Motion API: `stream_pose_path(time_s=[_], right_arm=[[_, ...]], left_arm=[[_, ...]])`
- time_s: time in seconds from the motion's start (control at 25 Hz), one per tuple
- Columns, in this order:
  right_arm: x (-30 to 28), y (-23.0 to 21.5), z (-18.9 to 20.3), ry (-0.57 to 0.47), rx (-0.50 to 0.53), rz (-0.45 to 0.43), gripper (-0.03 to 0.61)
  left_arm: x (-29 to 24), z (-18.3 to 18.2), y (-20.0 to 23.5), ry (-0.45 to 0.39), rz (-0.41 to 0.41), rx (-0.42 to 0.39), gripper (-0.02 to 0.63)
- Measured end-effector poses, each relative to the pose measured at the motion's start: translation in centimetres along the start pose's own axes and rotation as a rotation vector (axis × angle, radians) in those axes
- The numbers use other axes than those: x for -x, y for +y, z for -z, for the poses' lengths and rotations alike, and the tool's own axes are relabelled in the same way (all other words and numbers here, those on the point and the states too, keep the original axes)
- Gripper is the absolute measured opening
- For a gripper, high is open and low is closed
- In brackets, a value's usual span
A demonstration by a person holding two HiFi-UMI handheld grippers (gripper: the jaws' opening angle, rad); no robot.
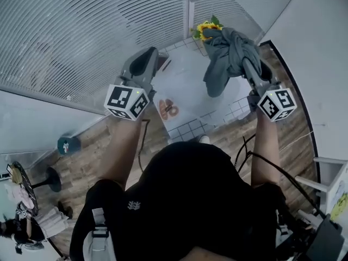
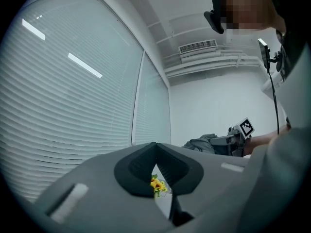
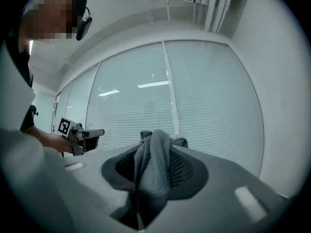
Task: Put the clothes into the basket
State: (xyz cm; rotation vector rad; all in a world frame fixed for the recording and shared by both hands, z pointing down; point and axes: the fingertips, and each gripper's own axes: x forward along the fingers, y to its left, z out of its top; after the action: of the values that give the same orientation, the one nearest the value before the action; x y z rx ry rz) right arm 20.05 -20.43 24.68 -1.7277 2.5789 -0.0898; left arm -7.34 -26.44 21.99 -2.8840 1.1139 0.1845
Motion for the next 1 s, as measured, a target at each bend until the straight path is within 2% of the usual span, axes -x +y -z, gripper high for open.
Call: stream_pose_path(time_s=[0.32, 0.76, 1.0], right_arm=[[-2.5, 4.2, -1.4, -0.034, -0.025, -0.134, 0.133], [-4.6, 7.3, 1.4, 0.002, -0.046, -0.235, 0.133], [-5.3, 8.1, 3.4, 0.03, -0.07, -0.274, 0.133]], left_arm=[[3.1, -0.3, 1.4, 0.01, -0.07, -0.01, 0.006], [5.8, -0.7, 2.7, -0.001, -0.138, 0.022, 0.006], [6.4, 1.2, 3.5, 0.038, -0.163, 0.033, 0.006]])
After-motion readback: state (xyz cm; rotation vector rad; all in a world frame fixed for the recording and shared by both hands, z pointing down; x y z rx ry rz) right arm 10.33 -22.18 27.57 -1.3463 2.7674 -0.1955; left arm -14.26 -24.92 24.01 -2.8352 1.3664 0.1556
